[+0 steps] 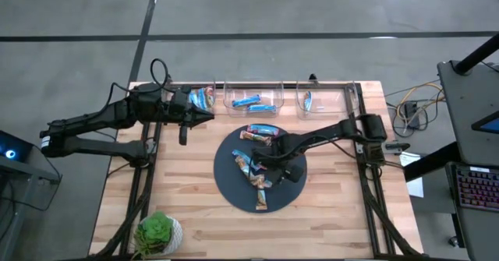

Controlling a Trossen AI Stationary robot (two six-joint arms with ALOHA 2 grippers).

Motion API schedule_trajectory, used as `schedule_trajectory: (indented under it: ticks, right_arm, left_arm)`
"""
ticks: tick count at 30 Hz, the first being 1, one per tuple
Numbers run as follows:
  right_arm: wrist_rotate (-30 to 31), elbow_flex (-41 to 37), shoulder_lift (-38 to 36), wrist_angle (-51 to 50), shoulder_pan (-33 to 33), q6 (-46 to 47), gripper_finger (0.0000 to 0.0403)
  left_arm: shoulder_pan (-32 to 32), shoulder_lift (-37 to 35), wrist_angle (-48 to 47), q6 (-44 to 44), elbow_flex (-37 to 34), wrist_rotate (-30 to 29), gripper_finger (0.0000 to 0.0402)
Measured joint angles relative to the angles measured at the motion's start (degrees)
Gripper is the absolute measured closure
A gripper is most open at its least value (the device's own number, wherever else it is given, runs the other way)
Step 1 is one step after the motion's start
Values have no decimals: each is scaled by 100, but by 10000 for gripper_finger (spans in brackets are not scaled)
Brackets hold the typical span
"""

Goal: Pick and place Granola Bars by type
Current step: Put the yellow granola bar into the right transparent bin

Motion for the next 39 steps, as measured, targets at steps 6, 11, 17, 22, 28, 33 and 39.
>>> schedule_trajectory:
  ticks: [6, 11, 17, 22, 28, 33, 39]
  right_arm:
    - [248, 2, 162, 7, -2, 48, 171]
    - [256, 4, 231, 6, -2, 136, 177]
    - [256, 4, 229, 5, -2, 208, 196]
    - [255, 4, 229, 4, -2, 210, 233]
    - [254, 4, 229, 3, -2, 212, 289]
    - [251, 4, 227, 2, -2, 211, 327]
    - [249, 4, 223, 2, -2, 210, 345]
  left_arm:
    - [0, 0, -7, -1, 0, 0, 401]
    - [0, 0, -35, -1, 0, 0, 401]
    - [1, 0, -36, 0, 0, 2, 401]
    - [-1, 0, -34, -2, 0, 1, 401]
    - [-1, 0, -27, -2, 0, 0, 401]
    - [-1, 0, -18, -2, 0, 0, 401]
    - [-1, 0, -19, -1, 0, 0, 401]
